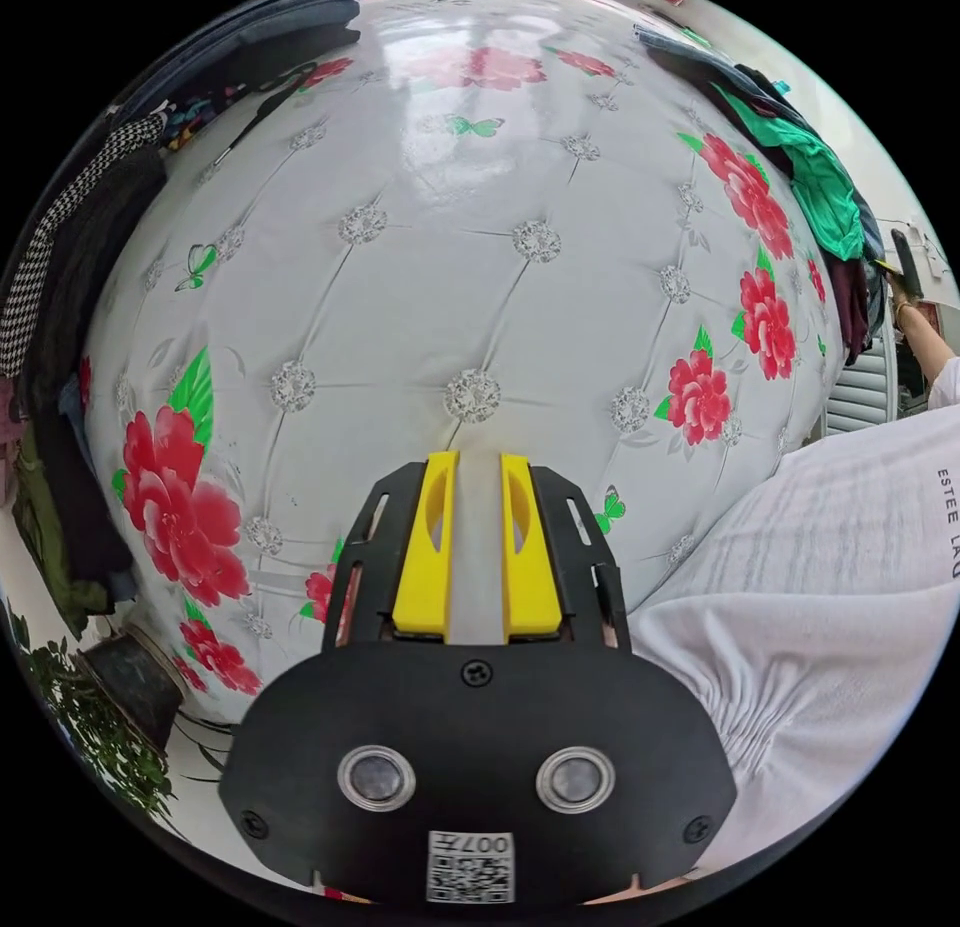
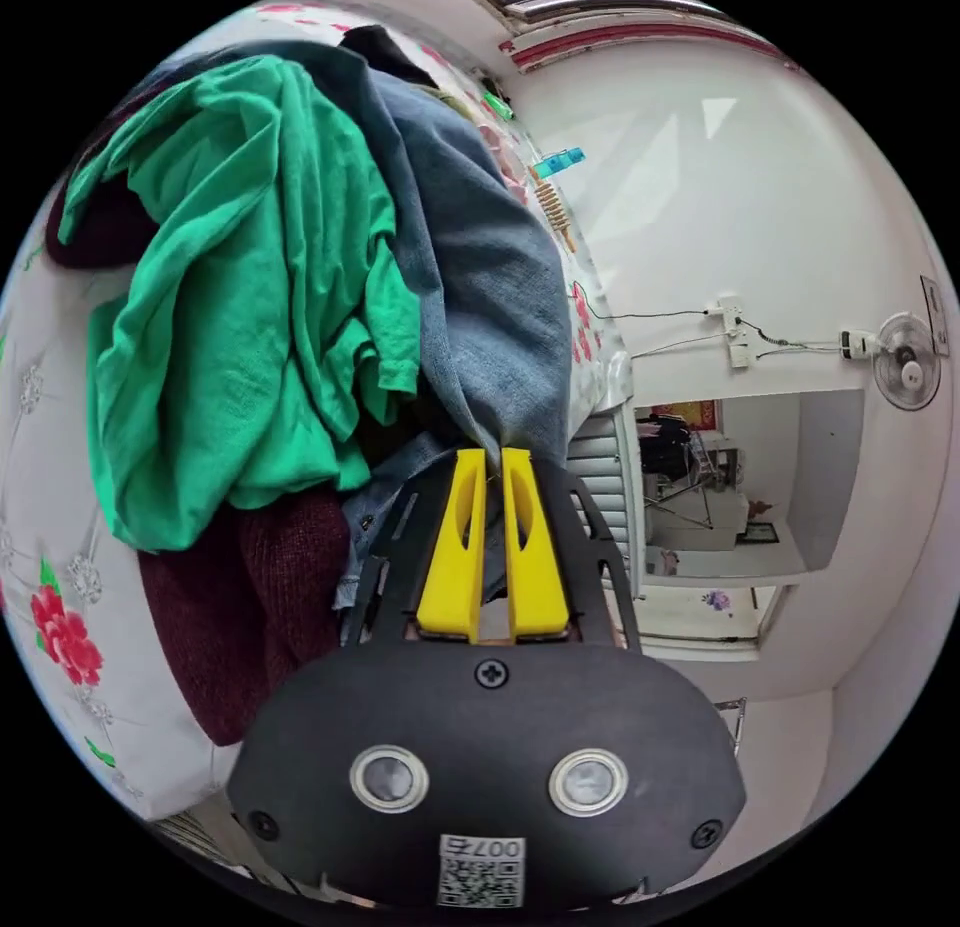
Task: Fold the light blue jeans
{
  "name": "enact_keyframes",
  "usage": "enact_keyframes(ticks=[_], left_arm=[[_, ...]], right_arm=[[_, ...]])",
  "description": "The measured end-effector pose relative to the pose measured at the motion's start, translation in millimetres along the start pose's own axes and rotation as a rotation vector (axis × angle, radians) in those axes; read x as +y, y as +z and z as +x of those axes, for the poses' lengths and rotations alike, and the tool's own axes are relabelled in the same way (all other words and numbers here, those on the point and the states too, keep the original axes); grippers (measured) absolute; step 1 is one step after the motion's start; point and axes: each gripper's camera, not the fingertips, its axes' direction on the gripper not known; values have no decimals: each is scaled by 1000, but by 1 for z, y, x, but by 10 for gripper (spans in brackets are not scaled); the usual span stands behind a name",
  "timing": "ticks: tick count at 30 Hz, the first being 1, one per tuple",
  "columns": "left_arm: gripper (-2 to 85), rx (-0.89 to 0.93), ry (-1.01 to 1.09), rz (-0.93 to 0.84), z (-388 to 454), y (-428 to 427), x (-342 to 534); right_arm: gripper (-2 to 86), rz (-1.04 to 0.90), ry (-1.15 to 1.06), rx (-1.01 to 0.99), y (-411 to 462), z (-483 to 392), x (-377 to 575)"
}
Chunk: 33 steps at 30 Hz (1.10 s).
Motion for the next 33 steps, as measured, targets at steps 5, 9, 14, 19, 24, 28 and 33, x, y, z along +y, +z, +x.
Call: enact_keyframes(ticks=[5, 9, 14, 19, 24, 28, 33], left_arm=[[72, 11, -22, 66, -15, -8, 31], [27, 52, -118, 138, -39, -16, 64], [10, 345, -190, 357, -68, -41, 111], [66, 461, -147, 571, -87, -79, 169], [94, 495, -200, 745, -131, -115, 253], [85, 412, -314, 708, -171, -117, 309], [87, 324, -485, 660, -215, -124, 391]], right_arm=[[1, 310, 219, -318, -98, 73, 31], [-2, 541, 177, -453, -197, 80, 40], [-3, 965, 19, -684, -374, 64, 80], [-3, 1226, -363, -1061, -520, -27, 148], [-3, 1143, -887, -1470, -598, -182, 210], [0, 855, -1258, -1608, -630, -305, 227], [19, 863, -1072, -1563, -608, -329, 191]])
